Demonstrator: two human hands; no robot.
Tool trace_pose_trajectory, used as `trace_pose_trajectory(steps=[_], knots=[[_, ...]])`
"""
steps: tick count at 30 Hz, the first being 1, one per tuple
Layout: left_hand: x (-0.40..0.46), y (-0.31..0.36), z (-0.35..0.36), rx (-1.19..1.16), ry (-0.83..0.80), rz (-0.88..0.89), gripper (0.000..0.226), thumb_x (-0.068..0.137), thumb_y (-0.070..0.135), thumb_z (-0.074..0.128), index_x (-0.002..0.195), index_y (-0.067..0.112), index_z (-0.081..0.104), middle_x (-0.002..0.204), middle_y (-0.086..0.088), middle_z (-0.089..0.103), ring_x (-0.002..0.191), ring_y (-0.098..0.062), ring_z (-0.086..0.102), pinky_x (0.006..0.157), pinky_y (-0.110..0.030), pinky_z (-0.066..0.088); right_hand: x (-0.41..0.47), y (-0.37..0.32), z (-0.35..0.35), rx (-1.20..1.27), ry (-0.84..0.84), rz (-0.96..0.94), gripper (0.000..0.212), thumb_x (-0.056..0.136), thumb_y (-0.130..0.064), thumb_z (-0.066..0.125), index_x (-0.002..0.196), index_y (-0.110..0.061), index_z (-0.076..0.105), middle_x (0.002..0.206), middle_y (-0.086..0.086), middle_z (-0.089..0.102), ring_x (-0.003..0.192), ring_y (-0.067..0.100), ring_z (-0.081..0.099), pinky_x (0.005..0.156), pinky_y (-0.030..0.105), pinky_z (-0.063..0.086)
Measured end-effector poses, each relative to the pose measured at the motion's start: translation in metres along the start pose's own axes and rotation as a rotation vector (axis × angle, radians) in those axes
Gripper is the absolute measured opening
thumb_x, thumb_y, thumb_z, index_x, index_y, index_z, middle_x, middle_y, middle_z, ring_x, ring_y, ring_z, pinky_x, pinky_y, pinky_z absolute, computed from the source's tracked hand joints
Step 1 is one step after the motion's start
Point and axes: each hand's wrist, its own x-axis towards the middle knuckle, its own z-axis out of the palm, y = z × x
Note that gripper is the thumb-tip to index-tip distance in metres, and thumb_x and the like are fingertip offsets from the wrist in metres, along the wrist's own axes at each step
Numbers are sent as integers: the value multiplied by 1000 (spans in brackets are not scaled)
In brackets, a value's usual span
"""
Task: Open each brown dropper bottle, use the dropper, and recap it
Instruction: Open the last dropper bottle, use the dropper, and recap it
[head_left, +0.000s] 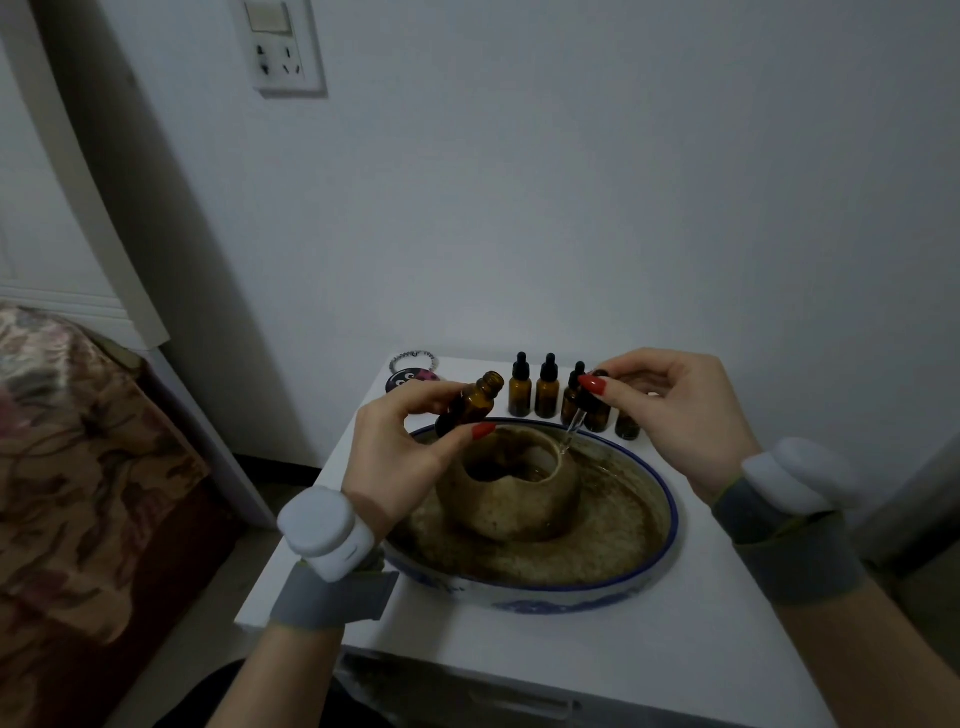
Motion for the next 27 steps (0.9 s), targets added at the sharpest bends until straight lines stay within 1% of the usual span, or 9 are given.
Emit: trace_pose_trajectory(steps=[5,11,15,17,20,27], knots=[[0,0,0,1,-5,0,34,73,26,80,104,30,70,100,14,69,94,-1,61,84,-1,40,1,3,0,-6,67,-4,11,78,-15,76,76,-25,73,75,-3,73,68,6,65,60,12,51],[0,-2,0,4,-2,6,33,73,27,80,105,29,71,99,14,70,94,-3,62,84,-3,42,1,5,1,-9,73,-7,13,78,-16,76,76,-27,72,75,-7,72,67,1,65,58,9,49],[1,-3,0,-4,4,19,32,72,30,80,102,37,69,99,18,70,93,-3,62,84,-4,42,1,5,2,-18,74,3,10,78,-16,76,77,-26,72,77,-4,72,67,1,64,57,10,48],[1,-3,0,-2,7,23,33,72,31,80,100,40,68,99,19,69,93,-2,62,84,-4,42,0,5,2,-20,73,-5,11,79,-17,75,77,-27,72,77,-7,72,67,-1,64,57,8,48],[1,-3,0,4,11,27,32,72,30,80,101,37,69,98,18,70,92,-2,62,84,-4,42,0,4,2,-22,72,-20,14,79,-17,75,76,-29,71,75,-9,71,67,-3,63,58,7,48],[1,-4,0,1,0,23,34,72,29,80,104,30,71,99,16,70,93,-1,62,86,-6,44,0,4,2,-21,73,-23,13,79,-17,76,76,-29,72,76,-7,72,67,0,64,58,10,49]])
